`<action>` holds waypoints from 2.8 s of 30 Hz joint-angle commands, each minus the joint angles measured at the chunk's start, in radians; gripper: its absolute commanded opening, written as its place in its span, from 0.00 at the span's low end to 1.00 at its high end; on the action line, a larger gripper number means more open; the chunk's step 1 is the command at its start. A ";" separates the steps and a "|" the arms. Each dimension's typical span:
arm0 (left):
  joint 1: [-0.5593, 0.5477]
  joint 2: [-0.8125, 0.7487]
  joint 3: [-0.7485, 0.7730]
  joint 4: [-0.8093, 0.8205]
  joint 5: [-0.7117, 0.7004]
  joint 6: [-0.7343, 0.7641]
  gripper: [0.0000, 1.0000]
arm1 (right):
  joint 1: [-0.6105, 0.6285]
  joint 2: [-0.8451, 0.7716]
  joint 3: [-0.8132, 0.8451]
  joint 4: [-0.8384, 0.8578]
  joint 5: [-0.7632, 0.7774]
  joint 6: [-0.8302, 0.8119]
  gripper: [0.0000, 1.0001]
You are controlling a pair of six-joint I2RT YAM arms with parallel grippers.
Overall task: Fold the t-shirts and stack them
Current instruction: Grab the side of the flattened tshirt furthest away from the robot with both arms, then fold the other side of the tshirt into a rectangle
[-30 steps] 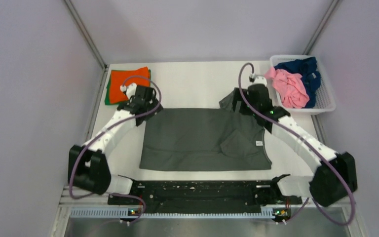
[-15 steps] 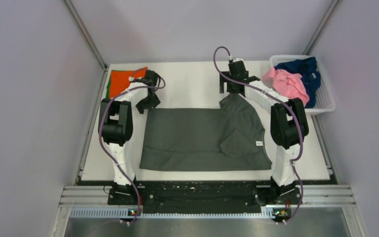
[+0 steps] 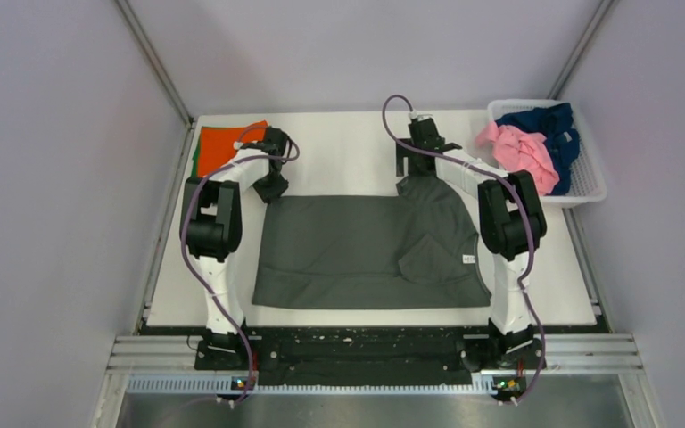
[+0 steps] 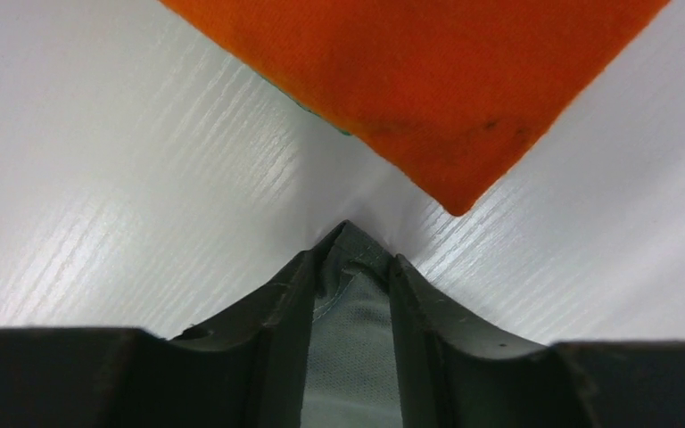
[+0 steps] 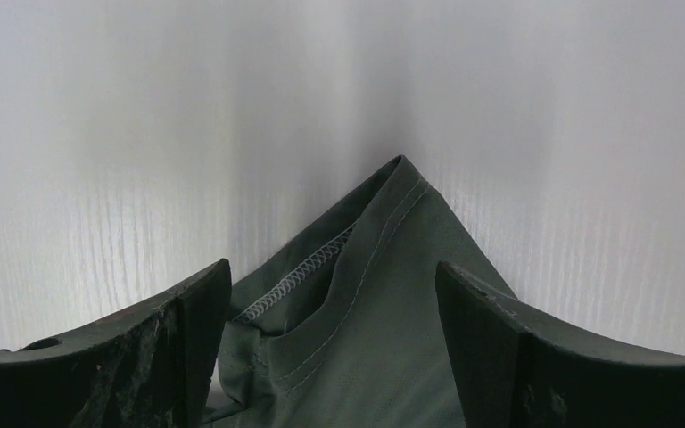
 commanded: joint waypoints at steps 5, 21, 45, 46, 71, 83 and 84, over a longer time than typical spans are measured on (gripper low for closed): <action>0.002 0.040 -0.001 -0.041 0.038 -0.007 0.24 | -0.005 0.044 0.014 0.078 0.002 0.030 0.77; -0.001 -0.112 -0.062 0.005 0.026 -0.009 0.00 | -0.004 -0.023 -0.018 0.070 0.108 0.060 0.00; -0.131 -0.692 -0.576 0.182 -0.039 -0.069 0.00 | 0.110 -0.891 -0.761 0.056 0.092 0.222 0.00; -0.138 -0.715 -0.600 0.183 -0.042 -0.079 0.00 | 0.120 -0.928 -0.779 0.040 0.084 0.230 0.00; -0.156 -0.945 -0.848 0.078 -0.117 -0.159 0.32 | 0.168 -1.413 -1.106 -0.283 -0.273 0.451 0.39; -0.163 -0.981 -0.765 0.288 0.259 -0.004 0.99 | 0.168 -1.333 -1.089 -0.035 -0.228 0.529 0.99; -0.167 -0.943 -0.767 0.326 0.322 0.002 0.99 | 0.168 -1.289 -1.100 -0.005 -0.224 0.559 0.99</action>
